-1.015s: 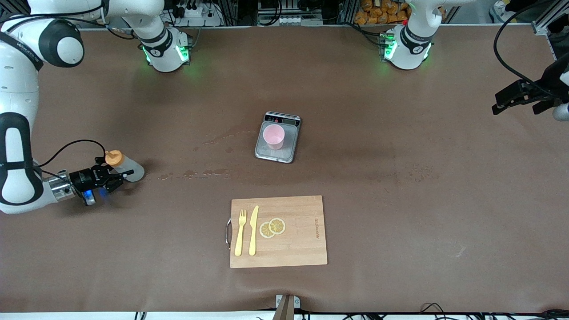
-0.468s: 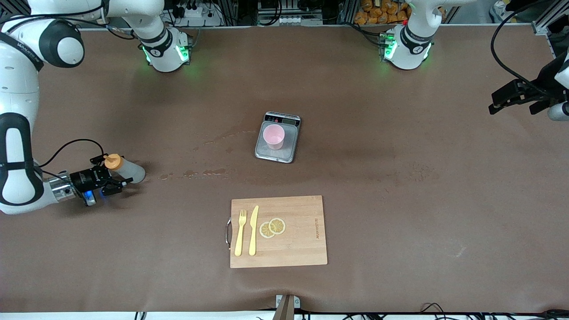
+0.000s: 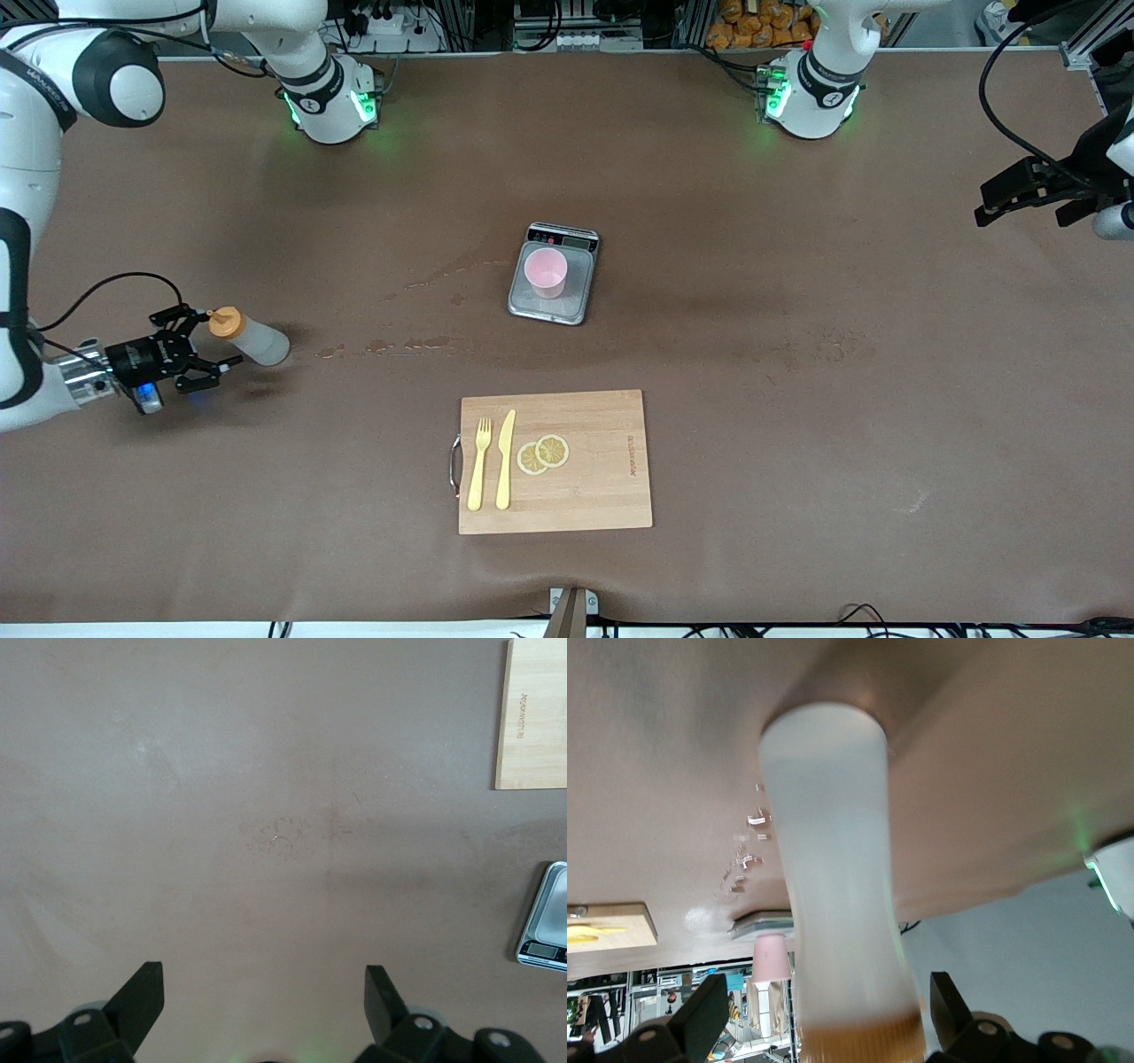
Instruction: Add sauce to pink cup with both arms
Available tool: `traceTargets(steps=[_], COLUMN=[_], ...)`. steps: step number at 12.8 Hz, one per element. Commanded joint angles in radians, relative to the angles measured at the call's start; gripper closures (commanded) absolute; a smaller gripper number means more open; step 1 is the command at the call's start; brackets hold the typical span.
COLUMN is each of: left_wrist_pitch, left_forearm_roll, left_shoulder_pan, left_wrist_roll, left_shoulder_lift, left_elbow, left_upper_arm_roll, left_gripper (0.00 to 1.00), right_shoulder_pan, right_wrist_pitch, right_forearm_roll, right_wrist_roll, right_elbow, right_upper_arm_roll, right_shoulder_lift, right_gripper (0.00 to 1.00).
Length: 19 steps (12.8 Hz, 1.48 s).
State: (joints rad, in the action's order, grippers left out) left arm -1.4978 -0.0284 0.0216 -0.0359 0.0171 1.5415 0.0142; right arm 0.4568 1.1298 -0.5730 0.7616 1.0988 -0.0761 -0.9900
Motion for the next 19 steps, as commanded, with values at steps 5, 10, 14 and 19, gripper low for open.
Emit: traceTargets(steps=[5,10,14,19], left_wrist_pitch=[0.019,0.018,0.014,0.002], left_forearm_roll=[0.007,0.004,0.004,-0.013], left_shoulder_pan=[-0.008,-0.005,-0.003,-0.006], left_wrist_roll=[-0.007,-0.022,-0.024,-0.022], left_shoulder_lift=[0.027,0.027,0.027,0.026], left_elbow=[0.015,0.023,0.029,0.032], left_upper_arm_roll=[0.003,0.004,0.004,0.004], left_gripper=[0.00,0.00,0.00,0.00], right_shoulder_pan=[-0.047,-0.199,-0.334,-0.371], right_wrist_pitch=[-0.084,-0.093,-0.084,0.022], right_forearm_roll=[0.099,0.169,0.289,0.381], right_wrist_roll=[0.067,0.000,-0.080,-0.311], right_elbow=[-0.062,-0.065,-0.062,0.021], right_upper_arm_roll=[-0.007,-0.010,-0.010,-0.008], right_shoulder_lift=[0.152,0.306,0.425,0.583], right_gripper=[0.00,0.00,0.00,0.00])
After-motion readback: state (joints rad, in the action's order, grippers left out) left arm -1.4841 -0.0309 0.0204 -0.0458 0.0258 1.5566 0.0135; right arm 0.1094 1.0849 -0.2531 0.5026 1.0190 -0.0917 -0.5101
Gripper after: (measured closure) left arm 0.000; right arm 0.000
